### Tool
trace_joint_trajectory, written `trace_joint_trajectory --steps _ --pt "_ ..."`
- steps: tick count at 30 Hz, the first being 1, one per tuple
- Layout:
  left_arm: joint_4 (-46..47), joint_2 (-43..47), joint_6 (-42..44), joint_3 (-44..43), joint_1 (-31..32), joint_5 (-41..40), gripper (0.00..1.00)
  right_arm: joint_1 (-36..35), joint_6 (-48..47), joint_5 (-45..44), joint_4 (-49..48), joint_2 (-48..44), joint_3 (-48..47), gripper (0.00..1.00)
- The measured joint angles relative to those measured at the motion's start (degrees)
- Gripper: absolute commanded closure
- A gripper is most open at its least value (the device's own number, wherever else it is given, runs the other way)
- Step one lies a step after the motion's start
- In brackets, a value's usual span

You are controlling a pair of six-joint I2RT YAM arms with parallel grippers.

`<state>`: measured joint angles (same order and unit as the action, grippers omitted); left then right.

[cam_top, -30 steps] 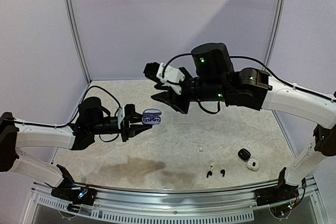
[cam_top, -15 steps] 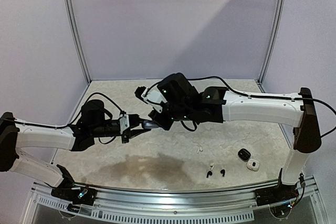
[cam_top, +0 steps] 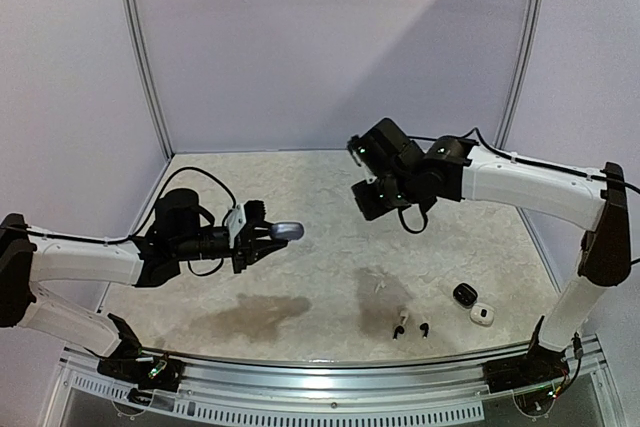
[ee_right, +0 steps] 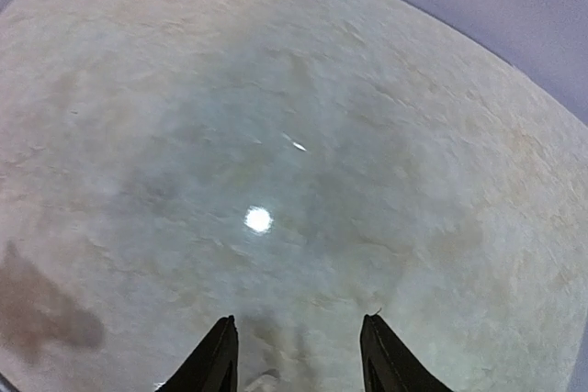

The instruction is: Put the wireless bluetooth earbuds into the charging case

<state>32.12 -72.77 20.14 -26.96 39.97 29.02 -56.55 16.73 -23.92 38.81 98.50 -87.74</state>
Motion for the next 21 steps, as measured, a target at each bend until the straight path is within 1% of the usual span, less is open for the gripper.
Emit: trace_joint_trajectory --steps 4,6,9,13,14,16,21 --pt "-0.9 0.0 -4.8 -0.6 0.0 -0.9 1.0 5.9 9.7 -1.6 7.8 -1.1 2.7 0.41" --pt "-1.7 0.0 -7.0 -1.1 0.0 -1.9 1.0 8.4 14.2 -1.7 11.8 -2.4 5.9 0.34" --pt "-3.1 -0.3 -10.0 -2.3 0.0 -3.7 1.0 11.3 20.0 -1.5 16.6 -4.6 11.6 0.29" --pt "-5.4 -2.2 -13.4 -4.7 0.0 -6.1 1.0 14.6 25.9 -0.4 19.0 -7.7 19.1 0.07" --pt "-6.5 -3.1 -14.4 -5.7 0.0 -6.7 1.0 15.5 27.0 0.1 19.0 -8.9 21.0 0.04" --pt "-8.8 -5.1 -15.9 -8.2 0.0 -7.5 1.0 17.2 29.1 0.9 18.6 -11.3 24.3 0.01" --pt "-14.3 -12.9 -21.0 -18.2 -0.1 -8.2 1.0 21.3 33.2 2.1 16.6 -18.1 31.8 0.01"
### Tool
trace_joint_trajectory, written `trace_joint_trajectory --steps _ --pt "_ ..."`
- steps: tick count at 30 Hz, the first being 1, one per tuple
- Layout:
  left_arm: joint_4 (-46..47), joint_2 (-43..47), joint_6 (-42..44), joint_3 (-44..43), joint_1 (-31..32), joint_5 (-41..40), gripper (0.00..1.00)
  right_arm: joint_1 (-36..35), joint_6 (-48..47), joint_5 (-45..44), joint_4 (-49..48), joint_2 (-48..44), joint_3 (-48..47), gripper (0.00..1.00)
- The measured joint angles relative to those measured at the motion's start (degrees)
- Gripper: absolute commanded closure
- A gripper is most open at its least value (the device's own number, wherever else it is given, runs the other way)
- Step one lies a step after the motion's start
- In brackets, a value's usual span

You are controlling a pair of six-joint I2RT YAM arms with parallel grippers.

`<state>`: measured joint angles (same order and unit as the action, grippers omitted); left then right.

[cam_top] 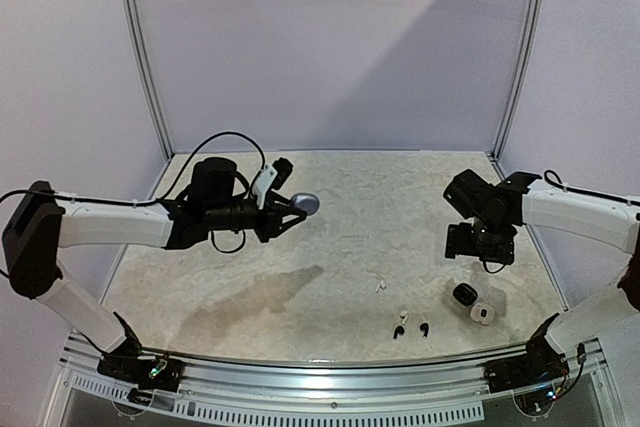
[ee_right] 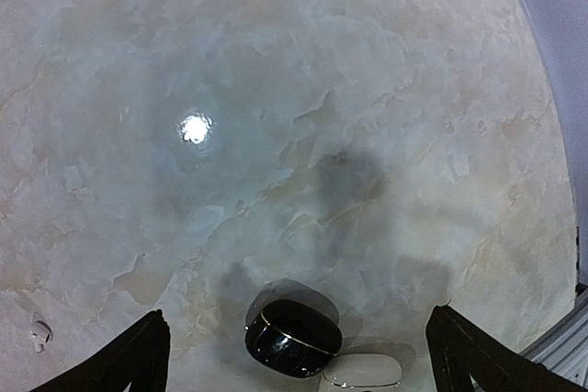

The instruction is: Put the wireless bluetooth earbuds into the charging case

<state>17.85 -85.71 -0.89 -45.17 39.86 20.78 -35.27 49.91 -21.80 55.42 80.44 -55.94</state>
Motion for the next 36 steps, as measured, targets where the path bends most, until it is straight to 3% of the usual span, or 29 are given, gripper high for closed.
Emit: trace_joint_trajectory --steps 12,20,27,35,36 --pt "-4.9 -18.6 -14.8 -17.9 -0.3 2.3 1.0 5.2 4.2 4.7 -5.9 -3.9 8.1 0.01" --pt "-2.5 -27.1 -29.5 -17.1 -0.9 -0.5 1.0 5.3 4.8 8.3 -7.5 -1.6 8.5 0.01" --pt "-0.8 -29.4 -38.8 -12.5 -1.3 -4.5 1.0 5.3 7.4 10.6 -9.6 -1.9 12.8 0.06" --pt "2.5 -28.6 -44.7 -9.8 -1.2 -12.0 0.26 5.3 10.1 13.9 -13.0 -2.9 15.5 0.08" --pt "2.3 -28.1 -44.7 -9.7 -1.2 -12.9 0.09 5.3 10.1 14.0 -13.1 -2.8 15.5 0.08"
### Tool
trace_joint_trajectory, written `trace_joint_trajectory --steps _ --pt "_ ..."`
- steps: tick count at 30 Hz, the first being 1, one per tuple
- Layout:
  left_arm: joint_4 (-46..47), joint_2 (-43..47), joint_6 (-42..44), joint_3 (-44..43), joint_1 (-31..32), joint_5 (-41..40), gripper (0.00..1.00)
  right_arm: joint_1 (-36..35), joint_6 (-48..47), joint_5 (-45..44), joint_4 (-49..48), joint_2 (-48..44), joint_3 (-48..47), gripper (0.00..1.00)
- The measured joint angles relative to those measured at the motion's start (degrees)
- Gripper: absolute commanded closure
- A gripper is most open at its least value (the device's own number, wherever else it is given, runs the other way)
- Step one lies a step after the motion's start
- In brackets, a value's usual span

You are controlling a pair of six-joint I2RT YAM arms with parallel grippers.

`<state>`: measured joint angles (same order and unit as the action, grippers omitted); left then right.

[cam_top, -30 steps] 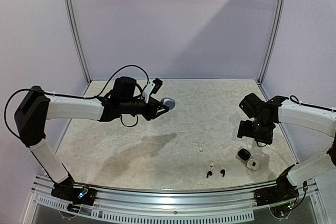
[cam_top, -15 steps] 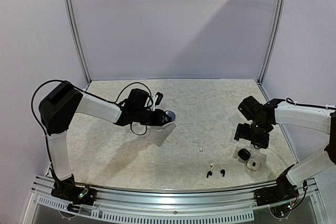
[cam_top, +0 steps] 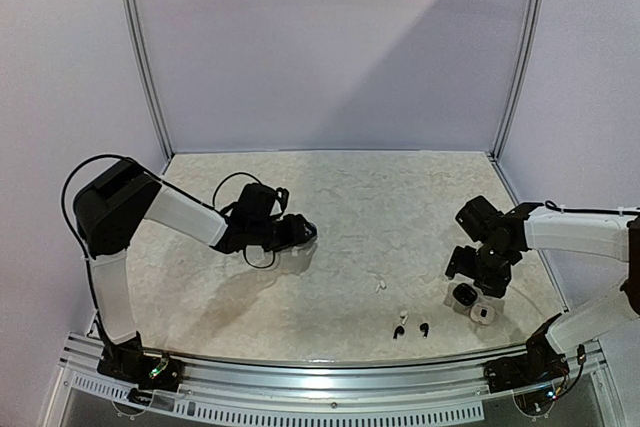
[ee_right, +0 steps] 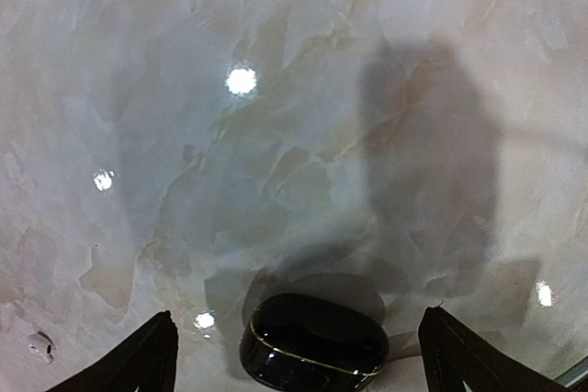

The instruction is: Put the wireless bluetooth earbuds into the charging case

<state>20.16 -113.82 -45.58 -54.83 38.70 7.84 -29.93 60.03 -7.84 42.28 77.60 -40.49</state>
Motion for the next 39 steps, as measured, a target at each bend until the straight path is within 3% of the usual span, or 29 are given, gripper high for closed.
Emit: trace_joint_trajectory --steps 2,15,24,30,36,39 --pt "0.2 1.1 -0.7 0.7 0.0 -1.7 0.01 0.0 0.2 0.7 -0.9 0.3 0.0 0.08" --pt "-9.6 8.5 1.6 4.6 0.0 -12.9 0.01 0.0 1.5 1.7 -2.7 3.7 0.9 0.14" --pt "-13.9 15.4 5.4 8.2 0.0 -14.9 0.01 0.0 3.0 1.0 -3.4 2.1 2.7 0.34" --pt "-12.3 22.1 7.5 11.8 0.2 -15.6 0.01 0.0 3.0 0.6 -3.2 1.6 3.2 0.45" --pt "-10.7 25.6 8.6 14.9 0.5 -16.2 0.01 0.2 2.8 1.1 -4.1 1.5 3.3 0.66" --pt "-9.8 27.1 9.7 15.9 0.7 -16.0 0.02 0.2 2.0 1.3 -4.2 1.5 3.1 0.69"
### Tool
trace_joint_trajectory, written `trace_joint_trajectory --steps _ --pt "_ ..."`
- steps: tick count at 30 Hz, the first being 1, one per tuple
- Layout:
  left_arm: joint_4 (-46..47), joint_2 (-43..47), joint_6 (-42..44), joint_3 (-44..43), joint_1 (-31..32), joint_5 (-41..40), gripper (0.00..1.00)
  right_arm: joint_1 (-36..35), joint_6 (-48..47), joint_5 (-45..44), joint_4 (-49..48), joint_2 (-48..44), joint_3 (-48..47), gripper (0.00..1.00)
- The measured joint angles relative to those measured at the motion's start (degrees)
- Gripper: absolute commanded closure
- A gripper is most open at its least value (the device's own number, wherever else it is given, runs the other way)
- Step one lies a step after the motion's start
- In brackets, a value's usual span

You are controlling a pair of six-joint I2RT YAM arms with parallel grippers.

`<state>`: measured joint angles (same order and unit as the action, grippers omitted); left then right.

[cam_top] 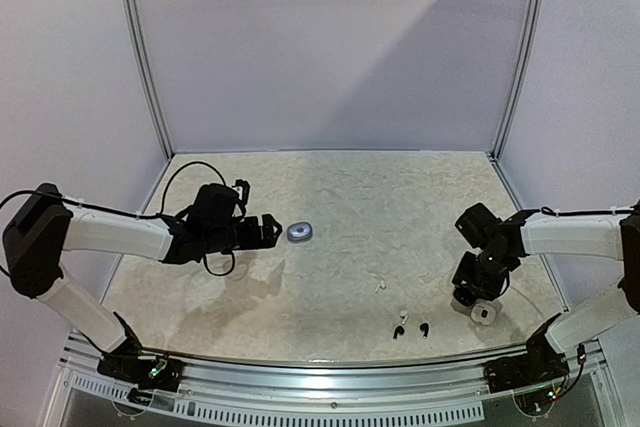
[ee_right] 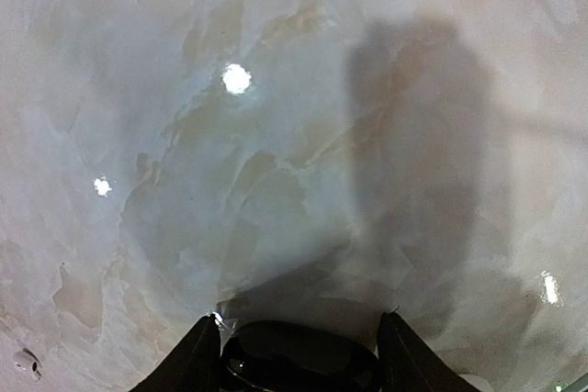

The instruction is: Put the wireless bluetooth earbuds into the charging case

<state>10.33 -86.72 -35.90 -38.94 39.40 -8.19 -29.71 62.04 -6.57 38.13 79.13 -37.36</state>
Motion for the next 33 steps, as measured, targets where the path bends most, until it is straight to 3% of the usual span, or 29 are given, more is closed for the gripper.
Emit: trace_joint_trajectory --steps 8,13,18,24,29,33 --pt "6.8 7.0 7.0 3.3 0.4 4.4 0.05 -2.6 -6.3 0.6 -1.3 1.4 -6.7 0.71" --pt "11.3 11.7 14.3 4.7 0.5 12.8 0.05 -11.3 -13.8 -6.1 -5.1 1.4 -20.8 0.72" --pt "14.5 14.5 21.2 3.7 0.6 22.3 0.11 -22.8 -25.0 -12.8 -16.7 2.5 -34.2 0.72" --pt "19.8 14.8 27.4 -0.5 0.7 29.1 0.15 -32.6 -39.4 -16.0 -34.0 10.2 -44.2 0.73" --pt "27.3 14.7 28.6 -1.5 1.1 31.3 0.22 -36.5 -46.4 -18.8 -40.9 15.8 -47.4 0.74" --pt "32.7 13.9 28.9 -1.4 1.9 32.6 0.39 -38.6 -48.6 -20.4 -43.8 17.2 -47.5 0.74"
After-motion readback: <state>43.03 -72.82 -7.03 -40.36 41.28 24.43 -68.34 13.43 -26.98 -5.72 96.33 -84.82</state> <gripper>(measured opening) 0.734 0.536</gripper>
